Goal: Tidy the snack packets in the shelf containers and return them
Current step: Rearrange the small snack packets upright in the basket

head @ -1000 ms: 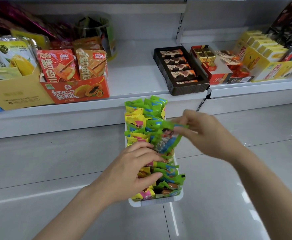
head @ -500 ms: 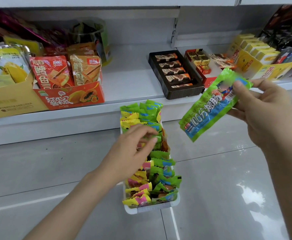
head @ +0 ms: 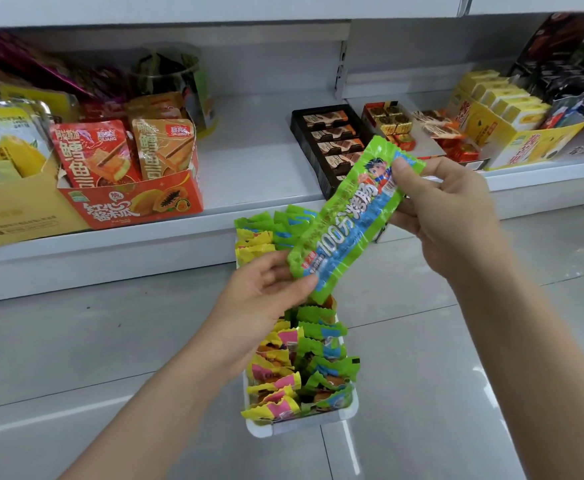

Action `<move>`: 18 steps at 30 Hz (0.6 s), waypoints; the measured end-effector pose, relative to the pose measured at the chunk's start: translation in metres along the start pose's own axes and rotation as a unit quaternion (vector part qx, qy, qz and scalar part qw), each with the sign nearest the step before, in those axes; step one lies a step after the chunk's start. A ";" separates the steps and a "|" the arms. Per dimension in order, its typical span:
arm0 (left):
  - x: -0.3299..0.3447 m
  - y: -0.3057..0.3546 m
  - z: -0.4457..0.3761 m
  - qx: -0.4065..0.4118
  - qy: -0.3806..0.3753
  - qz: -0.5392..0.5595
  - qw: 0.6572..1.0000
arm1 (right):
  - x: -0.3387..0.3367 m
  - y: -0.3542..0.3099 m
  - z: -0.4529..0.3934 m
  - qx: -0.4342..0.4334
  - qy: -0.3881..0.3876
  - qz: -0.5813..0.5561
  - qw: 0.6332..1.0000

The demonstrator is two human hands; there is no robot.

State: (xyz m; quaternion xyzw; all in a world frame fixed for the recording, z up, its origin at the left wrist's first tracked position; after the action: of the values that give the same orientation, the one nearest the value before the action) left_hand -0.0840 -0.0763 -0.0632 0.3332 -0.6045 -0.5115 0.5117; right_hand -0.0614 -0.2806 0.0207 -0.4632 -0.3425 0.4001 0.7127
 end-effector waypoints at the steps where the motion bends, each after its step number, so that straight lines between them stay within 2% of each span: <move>1: -0.002 0.000 0.001 0.000 0.015 -0.002 1.000 | 0.002 -0.001 -0.002 -0.001 -0.001 -0.008 1.000; 7: -0.011 0.003 0.004 0.004 0.084 0.118 0.989 | 0.008 0.007 -0.009 0.008 0.001 -0.009 1.000; 18: -0.010 0.005 0.013 0.037 0.076 0.092 0.992 | 0.001 0.021 -0.015 0.035 0.021 -0.007 0.999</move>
State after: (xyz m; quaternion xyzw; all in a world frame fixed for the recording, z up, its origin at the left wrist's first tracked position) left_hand -0.0936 -0.0624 -0.0601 0.3332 -0.6104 -0.4124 0.5885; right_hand -0.0529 -0.2801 -0.0037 -0.4437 -0.3167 0.3972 0.7383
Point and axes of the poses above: each hand's wrist, its own z-axis away from the middle knuckle, its own x-axis out of the palm, y = z × x, the point moved 5 cm from there along -z, towards the middle knuckle, and after that the axes turned 14 degrees about x, right-handed, at the moved point
